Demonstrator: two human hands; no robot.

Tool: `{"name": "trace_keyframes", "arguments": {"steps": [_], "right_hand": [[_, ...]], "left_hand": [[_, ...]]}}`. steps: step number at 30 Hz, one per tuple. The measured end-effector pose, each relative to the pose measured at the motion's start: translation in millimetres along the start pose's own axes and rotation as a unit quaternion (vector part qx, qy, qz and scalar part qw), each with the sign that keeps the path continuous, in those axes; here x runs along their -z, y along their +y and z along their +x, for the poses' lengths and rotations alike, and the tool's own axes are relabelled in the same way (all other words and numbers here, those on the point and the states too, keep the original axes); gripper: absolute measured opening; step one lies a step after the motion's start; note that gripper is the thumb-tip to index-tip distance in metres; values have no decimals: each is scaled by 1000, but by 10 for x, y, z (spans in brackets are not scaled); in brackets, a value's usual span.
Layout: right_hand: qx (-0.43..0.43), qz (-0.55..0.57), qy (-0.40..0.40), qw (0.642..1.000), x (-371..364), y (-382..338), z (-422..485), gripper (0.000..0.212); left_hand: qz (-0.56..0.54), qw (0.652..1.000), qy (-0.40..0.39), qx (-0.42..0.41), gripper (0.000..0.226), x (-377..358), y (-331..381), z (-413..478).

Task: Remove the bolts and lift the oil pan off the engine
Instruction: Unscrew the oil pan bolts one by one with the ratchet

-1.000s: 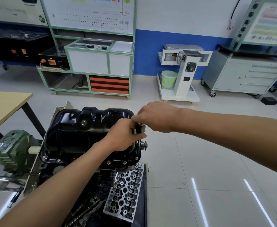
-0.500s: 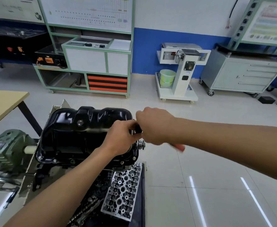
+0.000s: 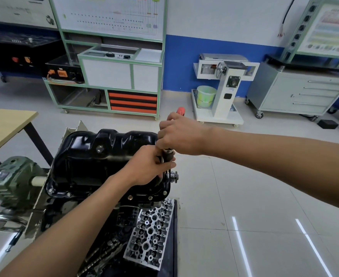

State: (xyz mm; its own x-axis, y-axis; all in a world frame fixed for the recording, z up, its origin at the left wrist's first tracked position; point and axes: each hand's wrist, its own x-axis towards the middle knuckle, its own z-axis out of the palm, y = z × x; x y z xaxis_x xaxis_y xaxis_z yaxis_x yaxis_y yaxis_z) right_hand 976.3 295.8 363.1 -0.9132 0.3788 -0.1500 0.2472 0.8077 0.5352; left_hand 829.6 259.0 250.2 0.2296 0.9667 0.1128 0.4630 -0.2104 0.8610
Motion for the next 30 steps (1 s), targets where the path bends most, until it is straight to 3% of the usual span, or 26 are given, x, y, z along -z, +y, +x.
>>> {"name": "trace_keyframes", "arguments": {"steps": [3,5,6,8,9,10,13,15,17,19,22,24,25,28,29,30], "right_hand": [[-129,51,-64,988,36,-108,-4,18],[-215,164,-152,951,97,-116,11,6],[-242,265,-196,913,117,-87,16,9],[-268,464,-262,803,225,-26,-17,19],[-269,507,-271,772,261,2,-28,21],[-260,501,-279,776,273,26,-28,20],[-177,258,-273,910,268,33,-8,4],[-123,90,-199,968,249,4,0,10],[-68,19,-111,991,210,-9,-14,17],[-21,6,-73,997,165,-23,-40,24],[-103,28,-107,989,132,-54,-66,23],[-188,107,-176,960,147,-51,-59,12],[-219,204,-218,929,162,-30,-62,7],[-263,492,-271,784,217,23,-93,18],[-264,512,-267,773,214,35,-97,19],[-254,491,-262,791,201,33,-92,16]], "left_hand": [[12,1000,13,-5,10,8,13,-3],[29,999,20,-25,10,-20,31,-1],[31,999,21,-33,8,-31,28,-1],[21,998,29,-44,11,-37,12,3],[16,998,33,-43,14,-35,9,9],[15,999,32,-38,15,-32,10,18],[49,998,15,-20,11,-48,21,52],[51,999,16,-7,16,-55,29,75],[49,999,21,5,18,-34,15,82],[55,998,25,6,19,-24,-4,61],[59,997,38,-14,15,-49,-2,44],[71,996,44,-25,10,-73,33,46],[71,996,45,-25,8,-78,48,46],[50,997,53,-37,15,-68,73,36],[45,997,55,-43,19,-65,77,31],[43,997,52,-44,19,-64,80,30]]}}
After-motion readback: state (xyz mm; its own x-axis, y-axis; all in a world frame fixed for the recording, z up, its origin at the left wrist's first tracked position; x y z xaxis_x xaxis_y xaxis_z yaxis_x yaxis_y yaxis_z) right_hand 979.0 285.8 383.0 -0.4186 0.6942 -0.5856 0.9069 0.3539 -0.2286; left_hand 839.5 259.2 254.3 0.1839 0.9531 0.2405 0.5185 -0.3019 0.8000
